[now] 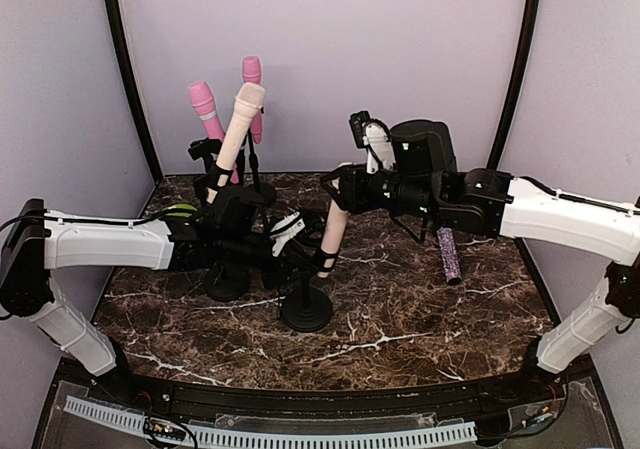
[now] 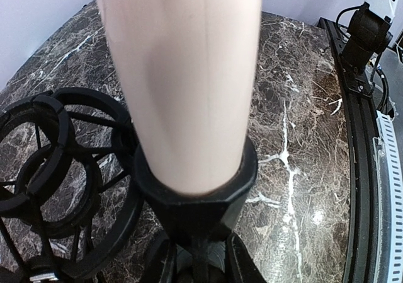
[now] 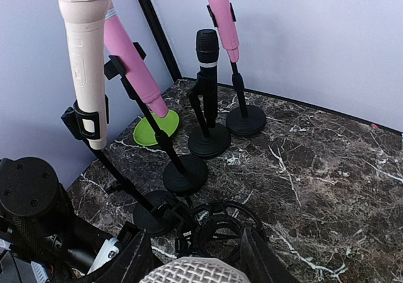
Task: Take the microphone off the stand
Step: Hold the microphone stand with the microphone at the center of the board.
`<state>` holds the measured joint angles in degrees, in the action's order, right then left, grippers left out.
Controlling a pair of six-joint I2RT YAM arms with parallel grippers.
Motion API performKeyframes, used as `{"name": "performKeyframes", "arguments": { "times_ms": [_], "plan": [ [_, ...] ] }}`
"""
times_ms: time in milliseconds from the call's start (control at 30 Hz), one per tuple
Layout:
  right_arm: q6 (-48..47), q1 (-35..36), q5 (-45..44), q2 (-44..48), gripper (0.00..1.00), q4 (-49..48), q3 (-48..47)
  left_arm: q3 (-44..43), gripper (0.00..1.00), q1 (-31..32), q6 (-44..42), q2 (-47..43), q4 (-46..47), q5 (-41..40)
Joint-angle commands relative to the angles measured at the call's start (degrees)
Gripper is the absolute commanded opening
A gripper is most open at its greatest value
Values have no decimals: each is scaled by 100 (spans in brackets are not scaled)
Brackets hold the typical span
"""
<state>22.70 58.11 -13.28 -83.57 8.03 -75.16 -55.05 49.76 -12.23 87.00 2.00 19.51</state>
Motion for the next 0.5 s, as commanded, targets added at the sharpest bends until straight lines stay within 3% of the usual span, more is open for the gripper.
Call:
{"name": "performKeyframes", "arguments": {
  "times_ms": [0, 233, 467],
  "plan": [
    [422, -19, -500, -67, 31, -121, -369, -40, 0, 92, -174, 30, -137, -122],
    [33, -27, -86, 111, 31, -366, -269, -41, 0, 104, -154, 40, -123, -58],
    [-619, -80, 1554, 458, 31, -1113, 172, -23, 0, 104, -142, 51, -95, 91]
  ]
}}
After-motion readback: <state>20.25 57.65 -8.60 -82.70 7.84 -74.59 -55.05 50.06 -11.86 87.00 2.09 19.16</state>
